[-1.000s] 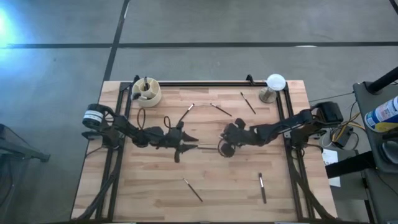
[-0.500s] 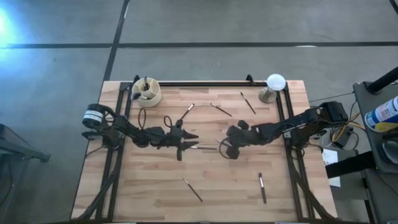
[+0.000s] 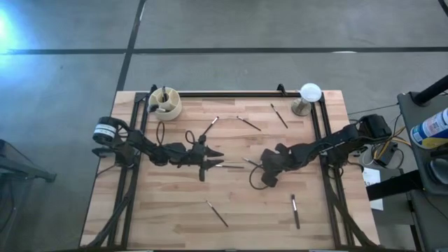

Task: Put items in baskets/containers
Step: Put the liner brush into the organizer

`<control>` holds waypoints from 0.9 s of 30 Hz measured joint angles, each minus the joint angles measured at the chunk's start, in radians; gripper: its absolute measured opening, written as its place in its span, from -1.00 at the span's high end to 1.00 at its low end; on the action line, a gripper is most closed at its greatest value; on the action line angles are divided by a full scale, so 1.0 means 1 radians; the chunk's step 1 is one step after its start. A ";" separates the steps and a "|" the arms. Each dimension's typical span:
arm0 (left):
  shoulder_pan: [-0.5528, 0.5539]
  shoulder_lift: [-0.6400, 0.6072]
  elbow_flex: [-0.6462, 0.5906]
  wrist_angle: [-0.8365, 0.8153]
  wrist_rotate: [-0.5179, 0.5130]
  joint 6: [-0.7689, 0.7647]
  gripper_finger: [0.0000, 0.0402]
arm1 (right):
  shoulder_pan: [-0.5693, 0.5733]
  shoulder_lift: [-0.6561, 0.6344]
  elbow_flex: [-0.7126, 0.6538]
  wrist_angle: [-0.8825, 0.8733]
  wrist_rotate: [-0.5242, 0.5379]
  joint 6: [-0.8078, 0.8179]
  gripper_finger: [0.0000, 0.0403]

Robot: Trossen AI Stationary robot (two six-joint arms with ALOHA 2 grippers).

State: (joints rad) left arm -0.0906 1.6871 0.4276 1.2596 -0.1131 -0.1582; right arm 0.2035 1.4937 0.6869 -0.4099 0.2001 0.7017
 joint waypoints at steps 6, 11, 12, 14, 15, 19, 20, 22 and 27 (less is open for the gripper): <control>0.000 0.000 0.000 -0.004 0.000 -0.005 0.40 | 0.002 0.036 -0.004 0.007 0.001 0.006 0.63; 0.000 0.000 0.015 -0.047 0.000 -0.006 0.40 | 0.002 0.100 0.000 0.024 -0.004 0.003 0.67; 0.001 0.000 0.020 -0.060 0.000 -0.006 0.40 | 0.002 0.106 0.000 0.024 -0.004 0.003 0.68; 0.001 0.000 0.032 -0.089 -0.007 -0.007 0.41 | 0.002 0.112 0.000 0.026 -0.003 0.003 0.72; 0.001 0.000 0.035 -0.099 -0.009 -0.007 0.41 | 0.002 0.108 0.000 0.028 -0.005 0.005 0.74; 0.001 0.000 0.044 -0.112 -0.009 -0.008 0.41 | 0.002 0.064 -0.004 0.026 -0.014 0.009 0.78; 0.001 0.000 0.045 -0.112 -0.010 -0.007 0.41 | 0.002 0.053 -0.005 0.024 -0.015 0.006 0.77; 0.001 0.000 0.046 -0.112 -0.010 -0.007 0.41 | 0.002 0.028 -0.009 0.019 -0.018 0.005 0.75; 0.001 0.000 0.046 -0.112 -0.011 -0.007 0.41 | -0.014 -0.007 -0.007 0.048 0.015 0.015 0.62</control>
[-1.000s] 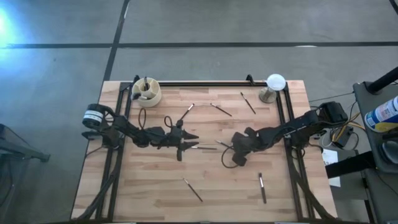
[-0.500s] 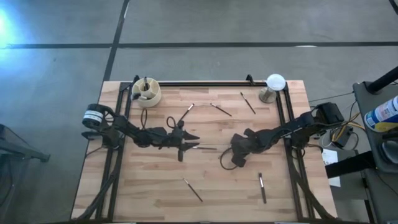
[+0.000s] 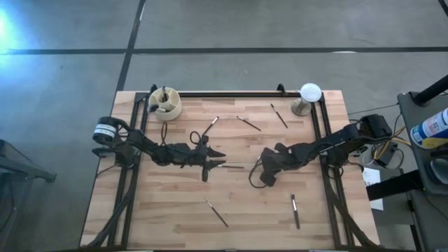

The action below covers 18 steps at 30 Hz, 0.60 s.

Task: Put items in baskets/containers
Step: Put the liner brush into the organizer

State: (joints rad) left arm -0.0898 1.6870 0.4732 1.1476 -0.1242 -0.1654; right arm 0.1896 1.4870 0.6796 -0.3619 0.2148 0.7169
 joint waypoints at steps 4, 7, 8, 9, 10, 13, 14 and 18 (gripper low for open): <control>0.001 0.000 0.000 0.000 0.000 0.000 0.41 | -0.045 0.004 0.002 0.044 0.024 0.018 0.50; 0.001 0.000 0.000 -0.003 -0.001 0.000 0.41 | -0.092 0.006 0.001 0.040 0.025 0.058 0.43; 0.001 0.000 0.000 -0.005 -0.001 0.000 0.41 | -0.107 0.006 0.001 0.041 0.024 0.063 0.42; 0.001 0.000 0.000 -0.005 0.000 0.000 0.41 | -0.120 0.006 0.001 0.040 0.018 0.063 0.41; 0.001 0.000 0.000 -0.005 0.000 0.000 0.41 | -0.131 0.006 0.001 0.041 0.005 0.059 0.40; 0.001 0.000 0.000 -0.005 -0.001 0.000 0.41 | -0.155 0.023 0.001 0.064 -0.036 0.037 0.43; 0.001 0.000 0.000 -0.005 -0.001 0.000 0.41 | -0.159 0.031 0.001 0.062 -0.037 0.031 0.46; 0.001 0.000 0.000 -0.006 -0.001 0.000 0.41 | -0.160 0.054 0.001 0.051 -0.044 0.001 0.61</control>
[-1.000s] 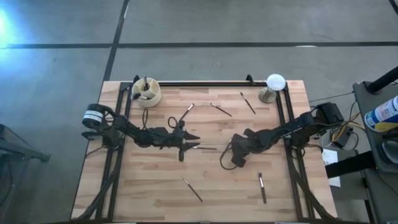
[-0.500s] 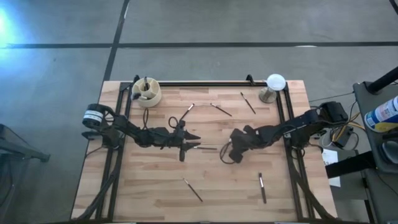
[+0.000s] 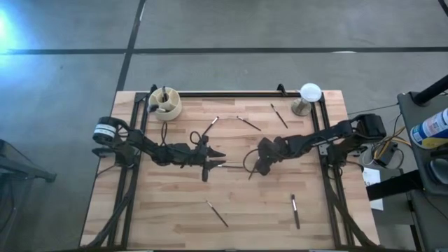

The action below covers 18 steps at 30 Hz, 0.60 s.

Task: Put items in baskets/containers
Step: Put the liner brush into the organizer

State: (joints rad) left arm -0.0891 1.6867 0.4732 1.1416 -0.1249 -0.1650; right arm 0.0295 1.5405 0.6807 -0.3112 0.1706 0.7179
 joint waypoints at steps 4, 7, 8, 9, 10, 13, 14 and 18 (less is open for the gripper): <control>0.000 0.000 0.000 -0.001 0.000 0.000 0.41 | 0.003 0.004 0.000 0.000 -0.015 -0.025 0.81; 0.000 0.000 0.000 -0.001 0.000 0.000 0.41 | 0.001 0.004 0.000 0.005 -0.015 -0.049 0.93; 0.000 0.000 0.000 -0.001 0.000 0.000 0.41 | -0.001 0.008 0.000 0.014 -0.015 -0.060 0.94; 0.000 0.000 0.000 -0.001 0.000 0.000 0.41 | -0.004 0.012 0.001 0.021 -0.015 -0.069 0.95; 0.000 0.000 0.000 -0.001 0.000 0.000 0.41 | -0.007 0.017 0.001 0.023 -0.015 -0.074 0.95; 0.001 0.000 0.000 -0.001 0.000 0.000 0.41 | -0.021 0.042 0.002 0.044 -0.023 -0.099 0.96; 0.001 0.000 0.000 0.000 0.000 0.000 0.41 | -0.028 0.049 0.002 0.053 -0.024 -0.110 0.96; 0.002 0.000 0.000 0.000 0.000 0.003 0.41 | -0.055 0.079 0.024 0.067 -0.027 -0.149 0.96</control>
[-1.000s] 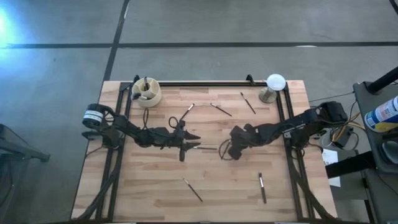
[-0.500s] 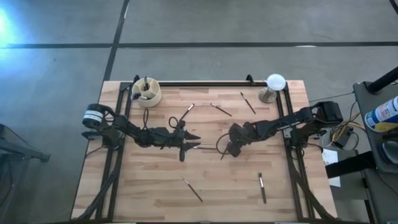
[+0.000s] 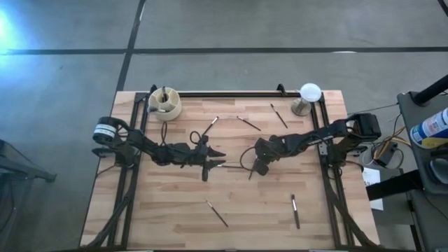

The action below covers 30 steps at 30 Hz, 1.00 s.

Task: Put items in baskets/containers
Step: Put the liner brush into the organizer

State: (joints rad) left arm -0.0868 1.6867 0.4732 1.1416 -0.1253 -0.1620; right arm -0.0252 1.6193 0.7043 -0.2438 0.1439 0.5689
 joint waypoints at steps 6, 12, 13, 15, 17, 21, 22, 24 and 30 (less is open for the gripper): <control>0.000 0.000 0.000 -0.003 0.000 0.002 0.41 | -0.029 0.044 0.066 0.055 0.019 -0.088 0.96; 0.000 0.000 0.000 -0.017 0.000 -0.001 0.41 | -0.052 0.109 0.132 0.061 0.015 -0.140 0.96; 0.000 0.000 0.000 -0.019 0.000 -0.001 0.41 | -0.053 0.118 0.144 0.059 0.017 -0.143 0.96; 0.000 0.000 0.000 -0.023 0.000 -0.001 0.41 | -0.054 0.123 0.169 0.053 0.017 -0.137 0.96; 0.000 0.000 0.000 -0.025 0.000 -0.001 0.41 | -0.052 0.118 0.189 0.009 0.016 -0.113 0.94; 0.000 0.000 0.000 -0.025 0.000 -0.002 0.41 | -0.051 0.110 0.222 -0.032 0.014 -0.051 0.84; 0.000 0.000 0.000 -0.026 0.000 -0.002 0.41 | -0.051 0.111 0.230 -0.028 0.012 -0.039 0.82; 0.000 0.000 0.000 -0.026 0.000 -0.004 0.41 | -0.049 0.118 0.242 -0.036 0.010 -0.006 0.77; 0.000 0.000 0.000 -0.028 0.000 -0.004 0.41 | -0.045 0.180 0.260 -0.047 0.004 0.054 0.64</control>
State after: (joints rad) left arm -0.0872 1.6863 0.4728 1.1132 -0.1253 -0.1658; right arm -0.0703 1.7989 0.9641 -0.2903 0.1478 0.6224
